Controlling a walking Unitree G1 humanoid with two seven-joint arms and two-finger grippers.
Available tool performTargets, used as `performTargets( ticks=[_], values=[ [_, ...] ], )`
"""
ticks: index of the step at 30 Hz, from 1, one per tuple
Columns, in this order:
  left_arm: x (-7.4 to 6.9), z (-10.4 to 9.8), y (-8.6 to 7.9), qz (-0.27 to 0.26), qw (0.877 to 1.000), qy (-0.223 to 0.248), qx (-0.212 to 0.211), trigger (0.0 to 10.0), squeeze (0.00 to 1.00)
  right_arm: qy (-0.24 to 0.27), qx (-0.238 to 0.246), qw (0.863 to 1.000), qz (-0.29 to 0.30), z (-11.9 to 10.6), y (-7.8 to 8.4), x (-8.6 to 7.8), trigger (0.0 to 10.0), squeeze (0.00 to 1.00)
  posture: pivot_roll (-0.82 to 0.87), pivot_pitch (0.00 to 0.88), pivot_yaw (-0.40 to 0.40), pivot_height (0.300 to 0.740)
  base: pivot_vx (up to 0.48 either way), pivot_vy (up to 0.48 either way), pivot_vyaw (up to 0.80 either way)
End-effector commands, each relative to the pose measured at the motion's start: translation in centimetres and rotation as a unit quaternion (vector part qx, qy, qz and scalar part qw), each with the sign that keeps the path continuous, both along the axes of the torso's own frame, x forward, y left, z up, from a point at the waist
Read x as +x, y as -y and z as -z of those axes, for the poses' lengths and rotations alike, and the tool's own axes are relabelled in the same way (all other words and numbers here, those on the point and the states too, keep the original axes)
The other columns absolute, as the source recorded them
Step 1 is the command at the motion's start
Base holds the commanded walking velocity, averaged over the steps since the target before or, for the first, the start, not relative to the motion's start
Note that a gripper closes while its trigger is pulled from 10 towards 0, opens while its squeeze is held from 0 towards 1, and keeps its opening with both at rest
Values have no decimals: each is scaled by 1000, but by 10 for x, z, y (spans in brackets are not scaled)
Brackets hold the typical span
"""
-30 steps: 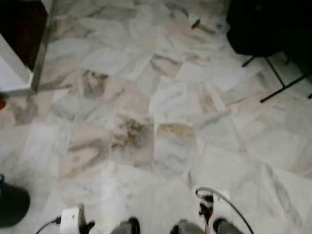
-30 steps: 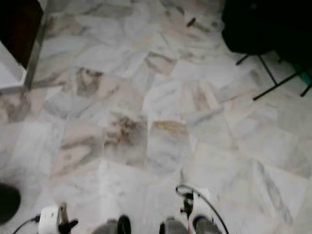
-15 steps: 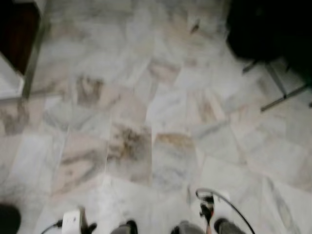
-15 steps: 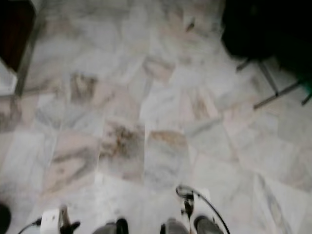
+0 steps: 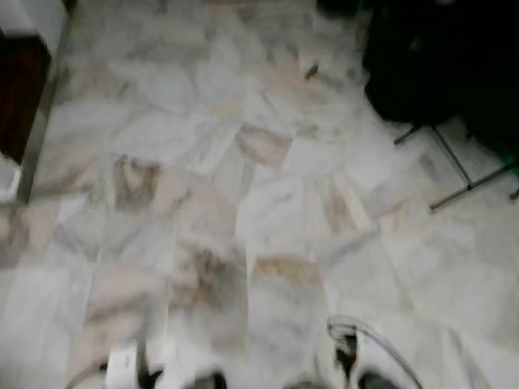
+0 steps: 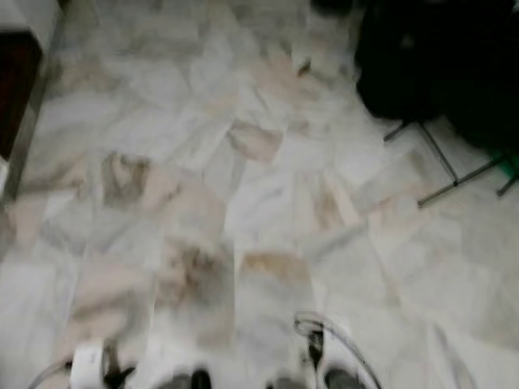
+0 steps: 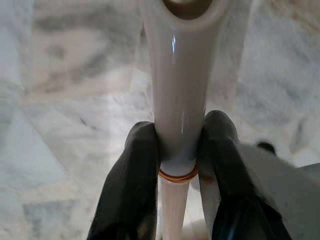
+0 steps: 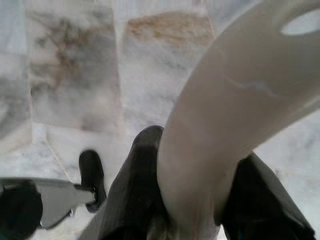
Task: Sweep floor
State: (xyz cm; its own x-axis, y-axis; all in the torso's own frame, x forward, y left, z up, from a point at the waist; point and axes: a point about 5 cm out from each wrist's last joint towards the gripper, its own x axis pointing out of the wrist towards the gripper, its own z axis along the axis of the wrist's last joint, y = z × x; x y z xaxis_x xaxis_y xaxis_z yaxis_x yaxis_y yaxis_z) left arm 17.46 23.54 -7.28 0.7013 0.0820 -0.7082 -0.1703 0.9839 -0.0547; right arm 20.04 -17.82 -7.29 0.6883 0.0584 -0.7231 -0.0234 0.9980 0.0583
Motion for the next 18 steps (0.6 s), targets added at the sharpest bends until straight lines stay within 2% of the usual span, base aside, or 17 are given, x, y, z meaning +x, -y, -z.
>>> performTargets(
  ticks=[1, 12, 15, 16, 18],
  values=[
    [-9, 5, 3, 6, 1000, -16, 0, 10000, 0, -11, 5, 1000, 8, 4, 3, -8, 10000, 0, -129, 188, 16, 740, 379, 0, 0],
    [-4, 4, 7, -6, 1000, -7, -4, 10000, 0, -15, -3, 1000, 4, 5, 5, -10, 10000, 0, -119, 159, 2, 740, 379, 0, 0],
    [-1, 3, 10, -9, 1000, -8, -4, 10000, 0, -19, -8, 1000, 3, 6, 5, -11, 10000, 0, -112, 85, 1, 740, 380, 0, 0],
    [0, 3, 10, -9, 1000, -7, -4, 10000, 0, -20, -9, 1000, 4, 6, 5, -11, 10000, 0, -112, 85, 1, 740, 382, 0, 0],
    [8, -2, 7, -14, 1000, 11, -2, 10000, 0, -21, -11, 1000, 9, 6, 3, -12, 10000, 0, -113, 31, 9, 740, 381, 0, 0]
  ],
)
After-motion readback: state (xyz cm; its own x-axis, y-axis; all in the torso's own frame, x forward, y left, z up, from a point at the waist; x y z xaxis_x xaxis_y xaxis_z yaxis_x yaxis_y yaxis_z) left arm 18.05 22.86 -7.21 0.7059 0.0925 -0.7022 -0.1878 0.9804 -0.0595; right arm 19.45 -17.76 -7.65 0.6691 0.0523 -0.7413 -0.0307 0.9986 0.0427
